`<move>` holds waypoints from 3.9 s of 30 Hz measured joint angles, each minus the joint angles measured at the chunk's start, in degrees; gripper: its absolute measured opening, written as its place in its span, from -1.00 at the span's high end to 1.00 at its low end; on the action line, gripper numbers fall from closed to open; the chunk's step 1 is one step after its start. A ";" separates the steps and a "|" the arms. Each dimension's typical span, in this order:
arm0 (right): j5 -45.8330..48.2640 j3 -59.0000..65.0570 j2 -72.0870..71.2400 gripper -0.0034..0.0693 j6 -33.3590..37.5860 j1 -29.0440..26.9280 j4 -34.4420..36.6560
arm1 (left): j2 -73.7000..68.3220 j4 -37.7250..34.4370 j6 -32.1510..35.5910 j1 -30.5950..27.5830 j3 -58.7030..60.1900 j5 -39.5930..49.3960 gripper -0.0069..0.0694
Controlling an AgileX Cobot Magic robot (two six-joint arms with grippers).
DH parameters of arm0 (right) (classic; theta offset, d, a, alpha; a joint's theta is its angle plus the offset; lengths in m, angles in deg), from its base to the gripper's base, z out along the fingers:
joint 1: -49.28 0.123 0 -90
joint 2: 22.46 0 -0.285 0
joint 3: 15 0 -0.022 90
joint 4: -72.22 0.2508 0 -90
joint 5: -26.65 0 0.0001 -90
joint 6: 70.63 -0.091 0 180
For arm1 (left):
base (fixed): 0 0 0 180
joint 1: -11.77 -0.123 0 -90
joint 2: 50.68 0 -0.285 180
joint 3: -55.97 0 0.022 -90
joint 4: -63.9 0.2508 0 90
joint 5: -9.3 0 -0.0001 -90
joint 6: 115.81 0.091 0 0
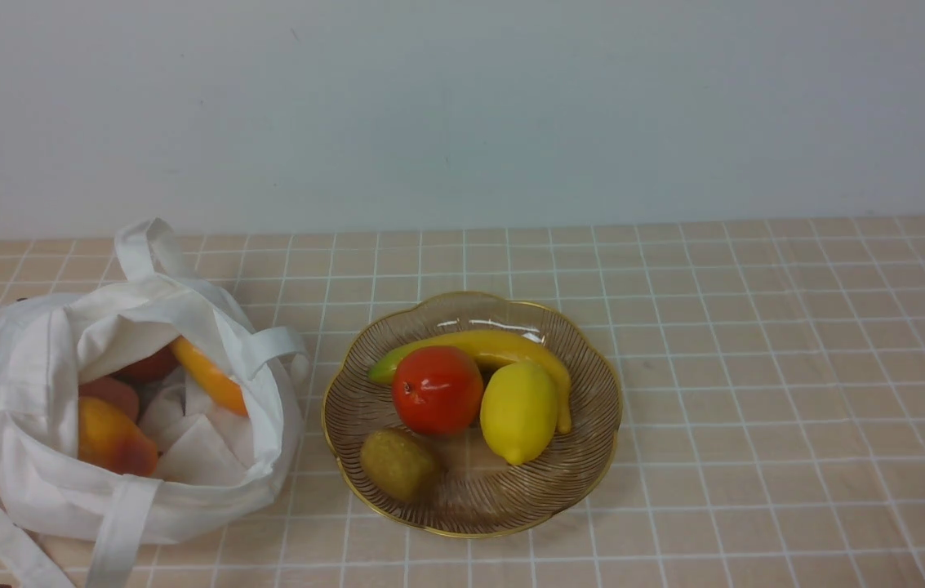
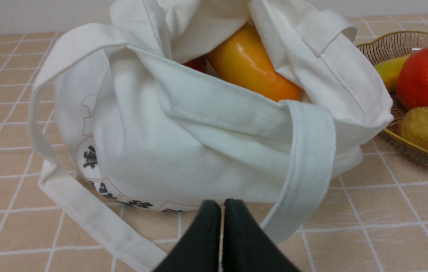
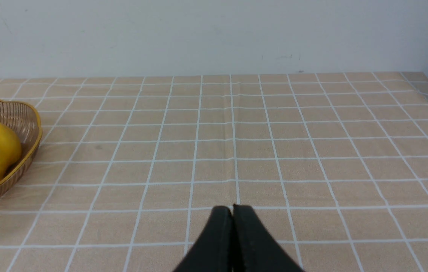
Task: Take the fruit out of the bag on the brown coffee tablecloth and place them on the plate.
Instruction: 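Reach into the bag and grasp a fruit with the left gripper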
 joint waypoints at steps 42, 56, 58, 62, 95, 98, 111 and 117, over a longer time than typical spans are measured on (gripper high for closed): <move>0.00 0.00 0.00 0.95 0.00 0.00 0.00 | 0.00 -56.91 -15.11 -0.04 0.07 -7.37 0.84; 0.00 0.00 0.00 0.95 0.00 0.00 0.00 | -36.20 -27.74 0.03 -0.04 -32.27 21.44 0.84; 0.00 0.00 0.00 0.95 0.00 0.00 0.00 | -44.38 -19.86 -0.14 -0.04 -37.52 25.74 0.84; 0.00 0.00 0.00 0.95 0.00 0.00 0.00 | -57.27 -11.62 -0.26 -0.04 -45.98 27.31 0.79; 0.00 0.00 0.00 0.95 0.00 0.00 0.00 | -87.76 23.54 -24.62 0.01 -55.11 25.81 -0.74; 0.00 0.00 0.00 0.95 0.00 0.00 0.00 | -89.61 22.87 -24.99 0.01 -55.29 26.00 -0.74; 0.00 0.00 0.00 0.95 0.00 0.00 0.00 | -93.18 24.05 -26.01 0.01 -55.89 26.29 -0.47; 0.00 0.00 0.00 0.95 0.00 0.00 0.00 | -93.05 24.30 -25.89 0.01 -55.96 26.29 -0.40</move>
